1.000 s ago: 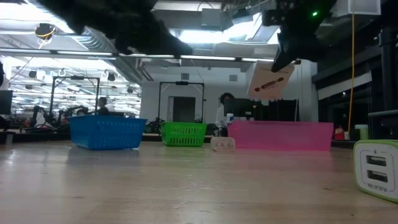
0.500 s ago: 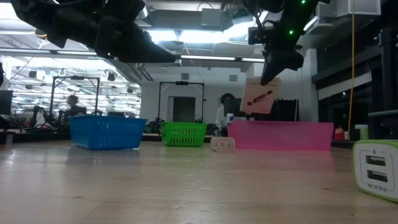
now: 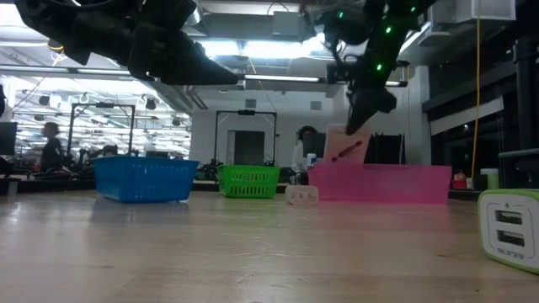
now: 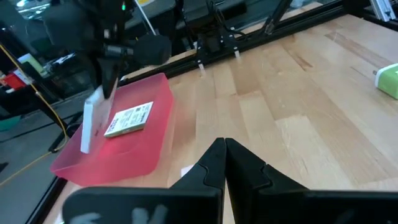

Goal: Pick and place items into bin
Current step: Put the white card reader box into the pink bin

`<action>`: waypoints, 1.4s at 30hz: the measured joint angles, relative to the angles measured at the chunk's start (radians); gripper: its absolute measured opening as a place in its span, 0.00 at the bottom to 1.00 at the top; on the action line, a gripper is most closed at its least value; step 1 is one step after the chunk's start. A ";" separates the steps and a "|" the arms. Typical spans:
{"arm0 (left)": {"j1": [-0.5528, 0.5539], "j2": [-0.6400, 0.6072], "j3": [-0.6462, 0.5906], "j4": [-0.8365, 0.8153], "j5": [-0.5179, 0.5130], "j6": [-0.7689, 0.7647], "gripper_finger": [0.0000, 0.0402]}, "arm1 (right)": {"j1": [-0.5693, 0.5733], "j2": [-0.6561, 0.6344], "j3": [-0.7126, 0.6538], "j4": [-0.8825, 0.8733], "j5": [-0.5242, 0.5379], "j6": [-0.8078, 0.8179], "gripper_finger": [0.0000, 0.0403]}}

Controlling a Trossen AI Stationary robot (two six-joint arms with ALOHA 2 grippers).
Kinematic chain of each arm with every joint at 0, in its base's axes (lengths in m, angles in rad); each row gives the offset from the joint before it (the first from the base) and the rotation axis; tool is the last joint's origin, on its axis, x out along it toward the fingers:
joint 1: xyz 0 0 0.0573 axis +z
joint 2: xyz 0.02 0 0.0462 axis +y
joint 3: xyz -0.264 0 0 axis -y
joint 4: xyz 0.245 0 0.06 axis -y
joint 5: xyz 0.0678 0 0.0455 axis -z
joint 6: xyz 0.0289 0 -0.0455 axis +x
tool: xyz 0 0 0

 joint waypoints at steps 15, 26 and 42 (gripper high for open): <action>0.000 0.000 0.000 -0.024 0.000 0.000 0.01 | -0.099 0.171 0.000 0.126 -0.033 -0.105 0.00; 0.000 0.000 0.000 -0.027 0.004 -0.001 0.01 | -0.126 0.196 0.001 0.147 -0.047 -0.120 0.09; 0.000 0.000 0.000 -0.027 0.004 -0.029 0.01 | -0.126 0.197 0.000 0.122 -0.055 -0.066 0.27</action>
